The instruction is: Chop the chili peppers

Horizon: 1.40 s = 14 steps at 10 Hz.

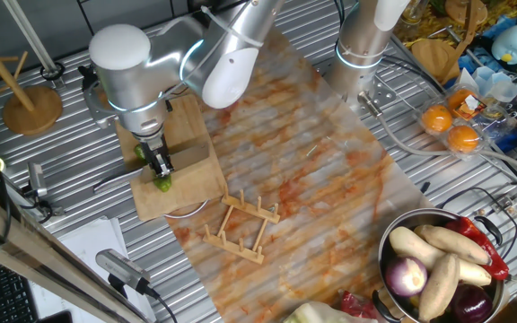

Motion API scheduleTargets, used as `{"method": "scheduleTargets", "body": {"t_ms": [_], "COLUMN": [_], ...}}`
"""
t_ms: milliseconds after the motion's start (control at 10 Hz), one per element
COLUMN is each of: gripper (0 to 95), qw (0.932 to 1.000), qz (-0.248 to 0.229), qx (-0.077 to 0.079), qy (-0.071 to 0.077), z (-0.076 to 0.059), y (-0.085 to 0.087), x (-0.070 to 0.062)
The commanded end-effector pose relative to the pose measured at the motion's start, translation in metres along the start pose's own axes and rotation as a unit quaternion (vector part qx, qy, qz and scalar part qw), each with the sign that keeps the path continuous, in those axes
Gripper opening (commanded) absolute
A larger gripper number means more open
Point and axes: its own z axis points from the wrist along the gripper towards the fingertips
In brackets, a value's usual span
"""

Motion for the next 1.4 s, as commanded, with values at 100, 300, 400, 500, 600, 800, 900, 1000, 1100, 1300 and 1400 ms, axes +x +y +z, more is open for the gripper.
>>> {"method": "scheduleTargets", "body": {"t_ms": [100,300,400,500,600,800,900,1000,1100,1300,1400], "gripper": [0.0,0.0,0.0,0.0,0.0,0.0,0.0,0.0,0.0,0.0,0.0], "qw": [1.0,0.9999,0.9999,0.9999,0.9999,0.9998,0.9998,0.9998,0.9998,0.9998,0.9998], "qz": [0.001,0.001,-0.001,-0.002,-0.006,-0.006,-0.01,-0.012,-0.014,-0.018,-0.016], "qx": [-0.008,-0.008,-0.004,-0.004,-0.003,-0.006,-0.003,-0.003,-0.004,-0.003,-0.01], "qy": [0.005,0.011,0.01,0.011,0.015,0.016,0.018,0.015,0.012,0.011,0.005], "z": [0.036,0.05,0.057,0.057,0.051,0.041,0.044,0.05,0.056,0.053,0.052], "y": [0.0,0.001,0.001,0.001,0.001,0.002,0.001,0.001,-0.001,-0.001,-0.001], "x": [-0.003,-0.012,-0.013,-0.013,-0.015,-0.018,-0.015,-0.011,-0.003,0.003,0.002]}}
